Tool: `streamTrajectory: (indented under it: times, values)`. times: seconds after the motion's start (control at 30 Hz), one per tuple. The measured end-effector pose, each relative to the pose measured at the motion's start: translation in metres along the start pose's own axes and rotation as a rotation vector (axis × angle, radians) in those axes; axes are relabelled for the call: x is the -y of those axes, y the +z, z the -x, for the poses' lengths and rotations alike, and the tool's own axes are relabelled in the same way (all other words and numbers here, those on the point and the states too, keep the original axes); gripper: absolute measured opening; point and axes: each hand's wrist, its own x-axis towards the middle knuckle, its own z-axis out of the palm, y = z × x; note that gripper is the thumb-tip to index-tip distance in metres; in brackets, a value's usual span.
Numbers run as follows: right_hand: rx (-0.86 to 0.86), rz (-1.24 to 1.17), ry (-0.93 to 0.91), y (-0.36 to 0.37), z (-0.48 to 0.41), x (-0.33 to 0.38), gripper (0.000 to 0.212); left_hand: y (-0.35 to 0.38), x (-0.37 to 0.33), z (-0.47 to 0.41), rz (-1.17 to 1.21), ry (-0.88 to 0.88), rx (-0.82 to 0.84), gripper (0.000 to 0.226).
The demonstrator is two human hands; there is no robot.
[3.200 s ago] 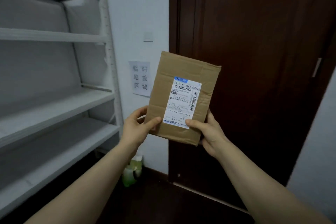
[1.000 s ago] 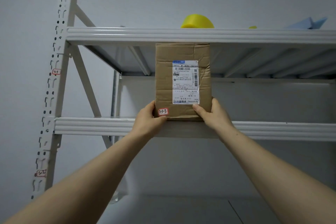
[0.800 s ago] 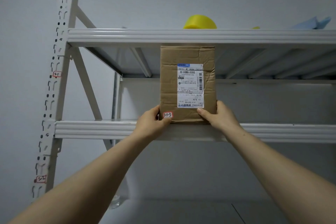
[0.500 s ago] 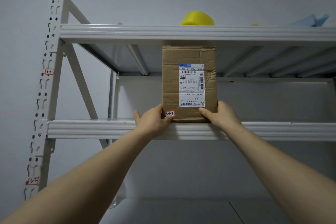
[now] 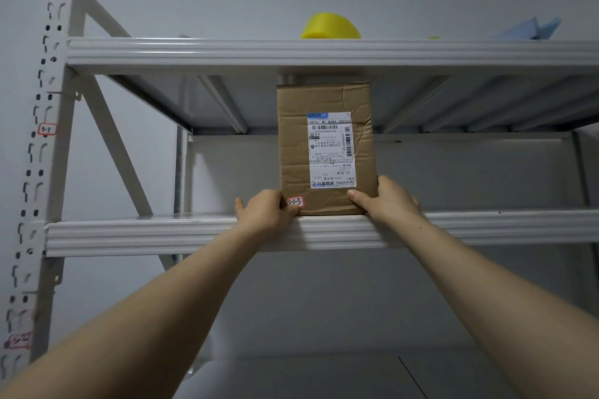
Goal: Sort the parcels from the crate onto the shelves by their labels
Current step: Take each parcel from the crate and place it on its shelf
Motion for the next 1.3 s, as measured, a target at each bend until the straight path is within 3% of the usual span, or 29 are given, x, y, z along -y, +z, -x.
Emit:
streamTrajectory:
  times: [0.73, 0.83, 0.93, 1.07, 1.2, 1.3]
  values:
    - [0.056, 0.033, 0.068, 0.003, -0.008, 0.000, 0.050, 0.001, -0.018, -0.008, 0.005, -0.137, 0.087, 0.037]
    - [0.050, 0.024, 0.051, 0.003, -0.004, -0.002, 0.054, 0.002, -0.022, -0.004, -0.011, -0.164, 0.094, 0.031]
    - [-0.034, -0.035, 0.007, 0.005, 0.006, -0.009, 0.067, 0.011, -0.022, 0.003, -0.079, -0.173, 0.024, 0.045]
    - [-0.232, -0.097, -0.070, 0.002, 0.031, -0.025, 0.074, 0.021, -0.034, 0.037, -0.068, 0.023, -0.226, 0.055]
    - [-0.278, -0.130, -0.053, -0.013, 0.078, -0.053, 0.072, 0.038, -0.064, 0.088, -0.027, 0.236, -0.213, 0.065]
    - [-0.258, -0.119, 0.018, -0.032, 0.130, -0.083, 0.074, 0.060, -0.084, 0.126, 0.048, 0.376, -0.101, 0.070]
